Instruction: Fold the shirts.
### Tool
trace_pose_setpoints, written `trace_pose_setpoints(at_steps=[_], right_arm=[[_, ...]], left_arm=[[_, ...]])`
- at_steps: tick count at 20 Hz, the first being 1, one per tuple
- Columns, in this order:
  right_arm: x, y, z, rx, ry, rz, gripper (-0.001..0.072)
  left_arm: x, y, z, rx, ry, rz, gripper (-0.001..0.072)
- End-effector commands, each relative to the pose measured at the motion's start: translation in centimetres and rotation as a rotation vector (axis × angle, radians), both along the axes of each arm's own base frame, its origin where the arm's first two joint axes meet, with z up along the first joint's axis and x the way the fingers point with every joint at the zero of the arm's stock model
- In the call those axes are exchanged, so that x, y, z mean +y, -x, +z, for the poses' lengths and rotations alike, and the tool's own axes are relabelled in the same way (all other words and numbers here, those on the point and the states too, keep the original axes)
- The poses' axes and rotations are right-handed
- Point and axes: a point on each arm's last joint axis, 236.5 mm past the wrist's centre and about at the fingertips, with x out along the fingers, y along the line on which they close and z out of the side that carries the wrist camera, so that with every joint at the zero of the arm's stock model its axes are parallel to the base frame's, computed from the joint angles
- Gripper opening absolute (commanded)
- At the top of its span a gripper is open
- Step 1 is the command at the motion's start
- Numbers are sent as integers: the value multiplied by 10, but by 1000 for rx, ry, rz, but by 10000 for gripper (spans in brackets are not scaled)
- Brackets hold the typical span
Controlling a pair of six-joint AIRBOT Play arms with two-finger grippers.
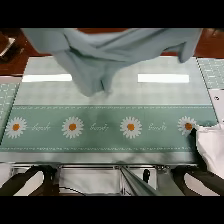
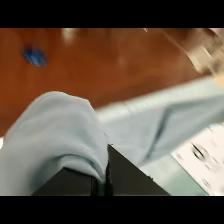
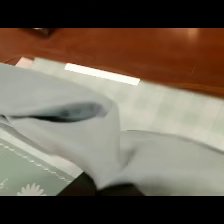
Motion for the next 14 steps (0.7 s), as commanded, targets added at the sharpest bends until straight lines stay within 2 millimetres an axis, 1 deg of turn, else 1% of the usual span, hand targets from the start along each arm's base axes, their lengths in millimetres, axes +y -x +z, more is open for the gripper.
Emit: trace_pose_setpoints(at_steps=[1, 3, 4, 5, 6, 7, 8, 9, 10, 11, 12, 13, 14], right_arm=[[-14, 68, 49, -136, 99, -37, 18], [-26, 105, 50, -140, 162, -70, 18], [-32, 119, 47, -132, 184, -92, 18], [-38, 133, 43, -117, 198, -113, 18], [-42, 145, 35, -97, 211, -129, 18], [-45, 156, 24, -63, 216, -141, 18], [-45, 165, 11, -21, 212, -140, 18], [-44, 173, -8, 35, 206, -135, 18], [-42, 179, -28, 89, 199, -129, 18], [-40, 184, -52, 151, 187, -124, 18], [-39, 186, -80, 224, 173, -126, 18], [-36, 189, -107, 293, 160, -117, 18], [-31, 191, -136, 366, 134, -101, 18]], left_arm=[[40, 74, 89, -301, -94, 294, 24], [72, 114, 102, -378, -212, 510, 24], [84, 133, 107, -408, -261, 598, 24], [92, 155, 112, -438, -296, 672, 24], [94, 171, 116, -459, -301, 709, 24], [89, 186, 119, -479, -298, 714, 24], [84, 197, 119, -488, -304, 710, 24], [81, 203, 115, -483, -312, 703, 24], [79, 203, 109, -462, -316, 693, 24], [79, 197, 99, -420, -307, 682, 24], [81, 187, 86, -368, -296, 667, 24], [79, 171, 66, -303, -276, 626, 24], [73, 152, 41, -227, -241, 563, 24]])
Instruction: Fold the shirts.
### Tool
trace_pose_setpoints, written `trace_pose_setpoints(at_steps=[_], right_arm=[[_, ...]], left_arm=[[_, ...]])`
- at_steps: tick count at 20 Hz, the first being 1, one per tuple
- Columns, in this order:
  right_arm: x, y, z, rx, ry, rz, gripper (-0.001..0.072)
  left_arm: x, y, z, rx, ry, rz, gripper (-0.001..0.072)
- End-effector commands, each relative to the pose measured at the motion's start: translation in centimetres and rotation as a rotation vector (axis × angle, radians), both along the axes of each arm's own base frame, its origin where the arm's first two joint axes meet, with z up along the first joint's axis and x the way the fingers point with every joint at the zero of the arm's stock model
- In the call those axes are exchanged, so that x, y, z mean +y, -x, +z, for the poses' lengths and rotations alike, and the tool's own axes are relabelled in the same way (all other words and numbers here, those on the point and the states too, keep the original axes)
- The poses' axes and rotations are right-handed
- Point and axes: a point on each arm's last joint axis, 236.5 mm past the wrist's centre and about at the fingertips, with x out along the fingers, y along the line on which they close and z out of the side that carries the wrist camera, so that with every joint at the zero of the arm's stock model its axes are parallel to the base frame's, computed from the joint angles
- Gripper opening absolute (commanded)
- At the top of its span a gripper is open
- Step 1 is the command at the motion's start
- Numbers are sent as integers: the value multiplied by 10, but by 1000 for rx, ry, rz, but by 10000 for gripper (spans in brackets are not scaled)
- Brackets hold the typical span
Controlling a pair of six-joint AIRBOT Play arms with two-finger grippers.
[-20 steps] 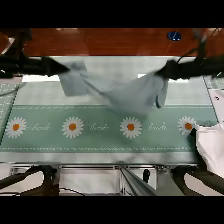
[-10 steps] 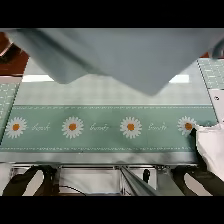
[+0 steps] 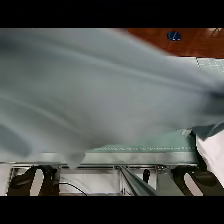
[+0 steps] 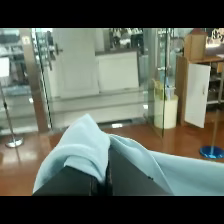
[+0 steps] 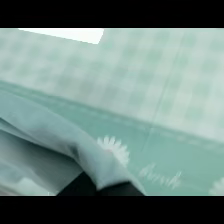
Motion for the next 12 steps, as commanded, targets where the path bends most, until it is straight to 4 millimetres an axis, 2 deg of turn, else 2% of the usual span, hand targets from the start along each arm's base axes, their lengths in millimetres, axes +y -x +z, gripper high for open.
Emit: trace_pose_setpoints(at_steps=[1, 2, 4, 6, 7, 9, 12], right_arm=[[12, 16, -91, 227, -78, -1, 18], [19, 15, -113, 271, -113, 6, 18], [23, 1, -153, 328, -162, -23, 18], [18, -24, -189, 342, -179, -81, 18], [16, -37, -204, 353, -186, -105, 18], [12, -66, -230, 379, -188, -141, 18], [5, -116, -268, 411, -188, -188, 18]], left_arm=[[-12, -37, -65, 183, 110, -122, 24], [-19, -56, -96, 264, 157, -183, 24], [-20, -93, -175, 465, 257, -243, 24], [-16, -130, -255, 629, 307, -252, 24], [-15, -147, -286, 689, 334, -247, 24], [-18, -178, -338, 798, 374, -244, 24], [-30, -229, -387, 870, 399, -227, 24]])
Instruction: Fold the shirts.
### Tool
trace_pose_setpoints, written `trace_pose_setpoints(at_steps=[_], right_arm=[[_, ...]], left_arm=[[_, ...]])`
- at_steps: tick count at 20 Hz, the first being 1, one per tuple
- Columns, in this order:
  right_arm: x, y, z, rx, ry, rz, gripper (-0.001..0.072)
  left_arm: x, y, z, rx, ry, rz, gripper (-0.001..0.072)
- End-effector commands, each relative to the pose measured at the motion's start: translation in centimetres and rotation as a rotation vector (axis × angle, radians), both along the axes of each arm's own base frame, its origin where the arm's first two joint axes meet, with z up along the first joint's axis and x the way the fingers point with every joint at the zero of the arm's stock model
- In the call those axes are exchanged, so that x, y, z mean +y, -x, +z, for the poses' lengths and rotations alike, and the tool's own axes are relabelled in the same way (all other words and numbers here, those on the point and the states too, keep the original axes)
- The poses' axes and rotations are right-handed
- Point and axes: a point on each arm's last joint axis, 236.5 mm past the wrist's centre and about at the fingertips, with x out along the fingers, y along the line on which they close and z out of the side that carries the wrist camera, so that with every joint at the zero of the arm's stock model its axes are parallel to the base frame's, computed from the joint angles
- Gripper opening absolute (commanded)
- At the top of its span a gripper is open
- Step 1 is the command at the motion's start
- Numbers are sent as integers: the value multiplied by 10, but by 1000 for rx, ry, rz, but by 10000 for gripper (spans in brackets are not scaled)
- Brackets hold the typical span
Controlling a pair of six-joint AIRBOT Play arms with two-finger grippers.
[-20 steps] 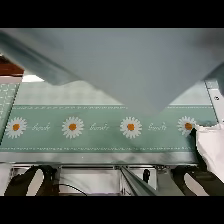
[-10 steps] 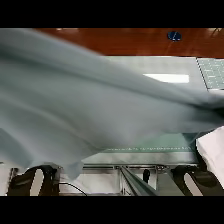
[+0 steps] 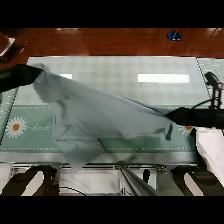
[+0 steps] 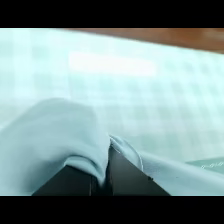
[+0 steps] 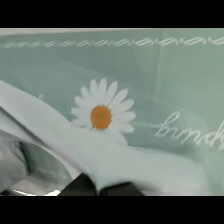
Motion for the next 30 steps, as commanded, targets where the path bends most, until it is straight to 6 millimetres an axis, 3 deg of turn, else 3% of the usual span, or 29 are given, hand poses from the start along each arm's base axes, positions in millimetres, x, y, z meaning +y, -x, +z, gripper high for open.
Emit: trace_pose_setpoints(at_steps=[1, 4, 6, 11, 12, 13, 14, 17, 19, 21, 23, 26, 28, 30], right_arm=[[-10, -59, -52, 19, 11, -73, 18], [-19, -111, -85, 70, 29, -102, 18], [-25, -149, -93, 95, 2, -136, 19], [-51, -230, -87, 92, -210, -307, 41], [-58, -238, -83, 92, -257, -339, 232], [-63, -242, -79, 89, -287, -348, 421], [-70, -240, -75, 92, -306, -344, 413], [-102, -214, -63, 151, -326, -317, 412], [-144, -183, -55, 172, -246, -317, 413], [-194, -139, -63, 224, -69, -376, 412], [-222, -99, -80, 266, 26, -483, 412], [-205, -59, -117, 280, -13, -577, 412], [-180, -41, -136, 301, -74, -586, 412], [-157, -21, -153, 346, -115, -543, 412]], left_arm=[[-16, -56, -72, 101, 16, 15, 24], [-33, -94, -99, 143, 12, -10, 24], [-38, -111, -113, 172, 15, -20, 24], [-42, -119, -128, 236, 67, -6, 39], [-44, -116, -130, 249, 69, -19, 150], [-48, -111, -132, 269, 71, -38, 373], [-50, -103, -135, 295, 67, -65, 507], [-30, -67, -146, 442, 9, -156, 507], [-1, -34, -148, 558, 11, -177, 507], [29, 1, -147, 617, 46, -134, 507], [52, 34, -158, 631, 82, -28, 507], [57, 103, -195, 724, 165, 85, 507], [63, 124, -212, 748, 199, 205, 507], [53, 146, -227, 816, 249, 235, 507]])
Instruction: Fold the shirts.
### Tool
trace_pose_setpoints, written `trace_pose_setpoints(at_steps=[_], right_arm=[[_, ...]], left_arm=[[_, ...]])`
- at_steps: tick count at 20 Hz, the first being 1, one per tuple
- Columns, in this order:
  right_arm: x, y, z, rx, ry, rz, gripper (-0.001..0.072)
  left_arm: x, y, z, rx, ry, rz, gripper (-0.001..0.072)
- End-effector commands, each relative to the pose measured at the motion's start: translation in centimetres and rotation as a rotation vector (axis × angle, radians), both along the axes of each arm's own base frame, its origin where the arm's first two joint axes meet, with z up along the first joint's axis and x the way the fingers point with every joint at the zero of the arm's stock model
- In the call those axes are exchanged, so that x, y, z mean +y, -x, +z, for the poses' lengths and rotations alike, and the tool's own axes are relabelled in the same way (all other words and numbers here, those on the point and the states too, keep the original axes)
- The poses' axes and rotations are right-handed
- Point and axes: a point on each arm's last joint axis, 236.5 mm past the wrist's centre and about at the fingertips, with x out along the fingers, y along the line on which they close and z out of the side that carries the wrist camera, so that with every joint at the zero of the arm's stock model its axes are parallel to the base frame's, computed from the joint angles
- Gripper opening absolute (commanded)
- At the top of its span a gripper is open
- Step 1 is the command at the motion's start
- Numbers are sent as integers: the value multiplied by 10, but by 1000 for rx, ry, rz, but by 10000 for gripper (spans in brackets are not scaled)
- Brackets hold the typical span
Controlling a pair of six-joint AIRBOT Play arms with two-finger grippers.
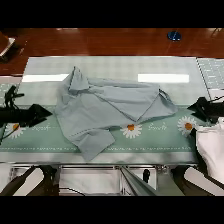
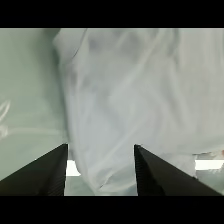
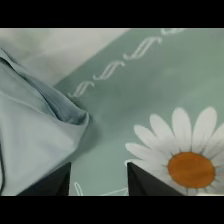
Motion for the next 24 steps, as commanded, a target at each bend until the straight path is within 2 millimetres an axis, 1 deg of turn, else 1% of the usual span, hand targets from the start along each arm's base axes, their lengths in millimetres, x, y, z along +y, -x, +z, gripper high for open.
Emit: trace_pose_setpoints(at_steps=[1, 3, 7, 10, 16, 17, 18, 19, 22, 24], right_arm=[[28, 38, -30, 44, -57, 18, 412], [33, 44, -36, 60, -67, 24, 412], [34, 45, -35, 61, -72, 25, 412], [34, 45, -35, 61, -73, 25, 412], [36, 46, -35, 66, -78, 30, 412], [35, 46, -35, 66, -77, 29, 412], [35, 45, -35, 64, -76, 28, 412], [35, 45, -35, 63, -75, 27, 412], [32, 42, -35, 54, -66, 16, 411], [30, 31, -32, 13, -70, -20, 412]], left_arm=[[-15, 49, -33, 130, 67, 90, 507], [-29, 64, -47, 193, 99, 69, 507], [-43, 75, -56, 242, 139, 51, 507], [-67, 67, -56, 230, 222, 42, 507], [-91, 47, -75, 193, 173, 8, 503], [-94, 46, -77, 198, 179, 10, 471], [-97, 45, -78, 192, 186, -2, 271], [-100, 42, -77, 168, 197, -22, 26], [-101, 37, -73, 135, 200, -41, 24], [-100, 35, -71, 125, 197, -46, 24]])
